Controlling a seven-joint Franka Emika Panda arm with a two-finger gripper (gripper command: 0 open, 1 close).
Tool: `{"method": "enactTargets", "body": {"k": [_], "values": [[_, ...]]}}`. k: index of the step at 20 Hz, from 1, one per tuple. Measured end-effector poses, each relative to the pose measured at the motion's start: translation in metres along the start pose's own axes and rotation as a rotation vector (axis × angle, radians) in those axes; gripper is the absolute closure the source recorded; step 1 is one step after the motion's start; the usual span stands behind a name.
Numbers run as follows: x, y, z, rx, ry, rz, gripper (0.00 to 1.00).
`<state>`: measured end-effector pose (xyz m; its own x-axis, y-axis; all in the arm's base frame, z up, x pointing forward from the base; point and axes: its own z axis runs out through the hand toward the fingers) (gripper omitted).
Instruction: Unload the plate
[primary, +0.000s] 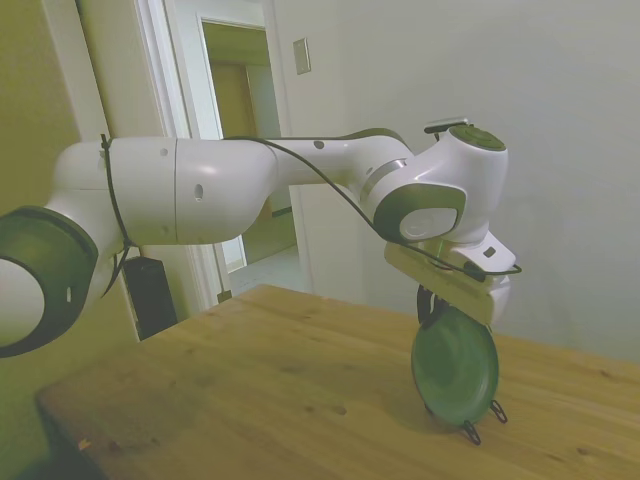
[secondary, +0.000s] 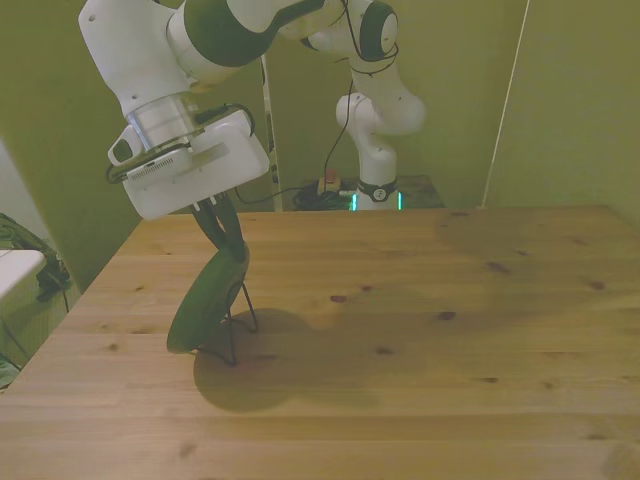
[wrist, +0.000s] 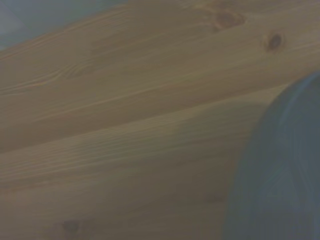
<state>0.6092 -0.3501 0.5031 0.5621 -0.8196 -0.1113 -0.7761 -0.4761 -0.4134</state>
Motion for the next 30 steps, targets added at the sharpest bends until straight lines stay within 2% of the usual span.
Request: {"method": "enactTargets", "body": {"k": [8,14,17,19,22,26,30], "values": [[-0.019,-0.007,-0.051,0.039,0.051,-0.021,1.0],[-0.074,-0.029,-0.11,0.072,0.101,-0.089,1.0],[-0.109,-0.052,-0.119,0.062,0.104,-0.148,1.0],[-0.127,-0.072,-0.111,0.045,0.105,-0.175,1.0],[-0.142,-0.107,-0.082,0.019,0.1,-0.188,1.0],[-0.141,-0.153,-0.028,-0.013,0.106,-0.195,1.0],[-0.125,-0.186,0.041,-0.054,0.107,-0.194,1.0]]}}
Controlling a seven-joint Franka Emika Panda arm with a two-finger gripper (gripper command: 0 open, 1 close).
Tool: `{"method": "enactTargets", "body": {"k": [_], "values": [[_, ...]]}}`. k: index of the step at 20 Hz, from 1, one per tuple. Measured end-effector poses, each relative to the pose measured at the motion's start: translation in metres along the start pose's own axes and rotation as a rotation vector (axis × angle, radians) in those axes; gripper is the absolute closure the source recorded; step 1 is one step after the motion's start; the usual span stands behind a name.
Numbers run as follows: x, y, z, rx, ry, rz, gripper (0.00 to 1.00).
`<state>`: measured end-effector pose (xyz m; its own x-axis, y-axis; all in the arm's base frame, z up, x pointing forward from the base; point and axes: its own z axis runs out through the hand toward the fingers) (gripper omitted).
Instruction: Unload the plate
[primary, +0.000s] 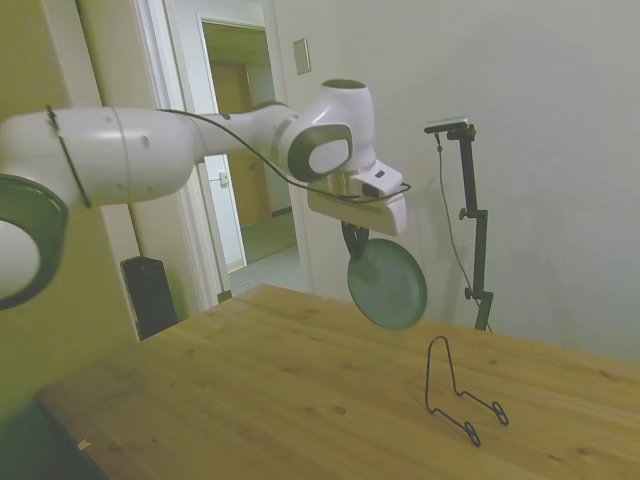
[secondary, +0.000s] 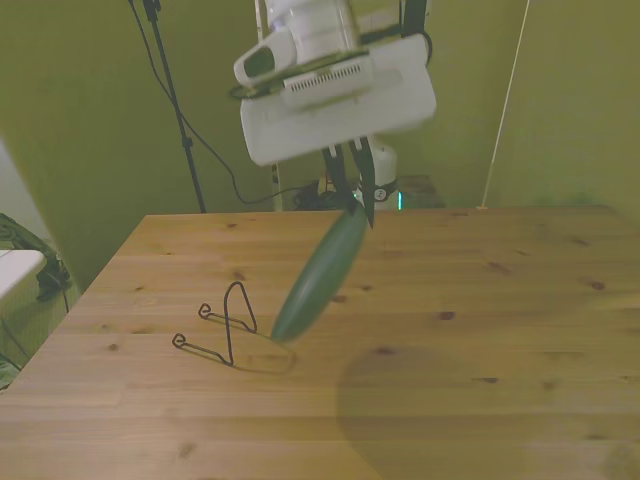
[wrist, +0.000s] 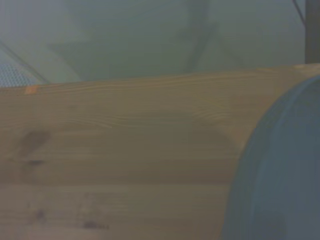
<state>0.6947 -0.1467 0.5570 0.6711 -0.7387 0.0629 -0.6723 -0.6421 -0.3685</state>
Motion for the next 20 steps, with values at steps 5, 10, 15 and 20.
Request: {"method": "enactTargets", "body": {"k": [5,10,15,20], "values": [[0.015,-0.025,0.084,-0.044,-0.027,0.007,1.0],[0.023,-0.039,0.121,-0.063,-0.033,0.014,1.0],[0.027,-0.036,0.16,-0.092,-0.057,0.021,1.0],[0.033,-0.033,0.164,-0.104,-0.055,0.021,0.0]]}}
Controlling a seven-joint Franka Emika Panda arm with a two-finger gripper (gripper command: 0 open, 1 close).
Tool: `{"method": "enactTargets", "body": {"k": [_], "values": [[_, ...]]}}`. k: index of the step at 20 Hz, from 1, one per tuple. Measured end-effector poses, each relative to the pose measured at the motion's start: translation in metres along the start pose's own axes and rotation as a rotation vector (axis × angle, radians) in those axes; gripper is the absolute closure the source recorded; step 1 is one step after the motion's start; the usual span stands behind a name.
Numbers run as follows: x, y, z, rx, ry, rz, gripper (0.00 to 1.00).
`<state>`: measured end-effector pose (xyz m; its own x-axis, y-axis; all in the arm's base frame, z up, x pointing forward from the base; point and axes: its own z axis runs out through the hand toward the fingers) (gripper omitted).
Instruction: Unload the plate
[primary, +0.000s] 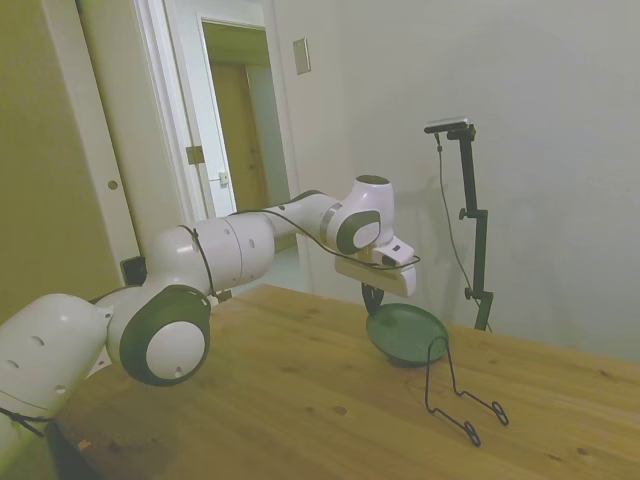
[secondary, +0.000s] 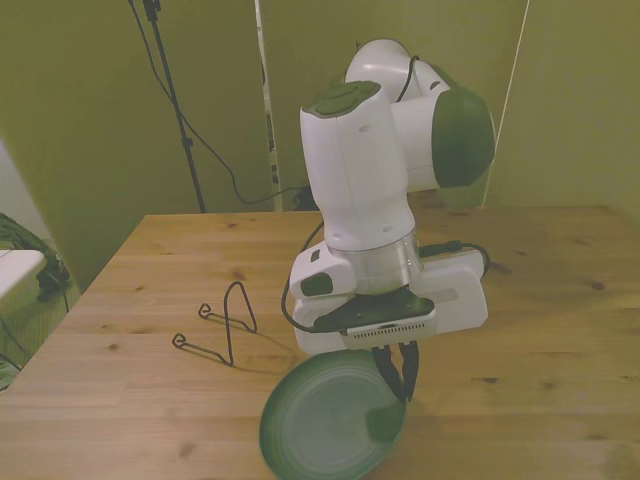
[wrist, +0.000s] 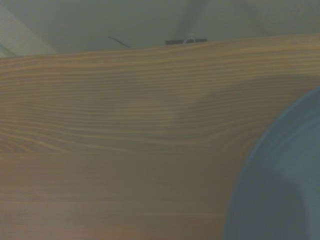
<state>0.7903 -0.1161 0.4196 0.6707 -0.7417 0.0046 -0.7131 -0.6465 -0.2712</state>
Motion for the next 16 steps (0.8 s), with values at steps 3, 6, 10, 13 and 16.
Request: {"method": "enactTargets", "body": {"k": [3,6,10,13,16], "values": [[0.001,0.001,-0.007,0.001,0.003,-0.001,0.0],[0.002,0.0,-0.011,0.004,0.008,-0.002,0.0],[0.002,0.0,-0.011,0.005,0.009,-0.001,0.0],[0.003,0.002,-0.013,0.006,0.012,0.001,0.0],[0.006,0.003,-0.025,0.013,0.021,0.002,0.0]]}}
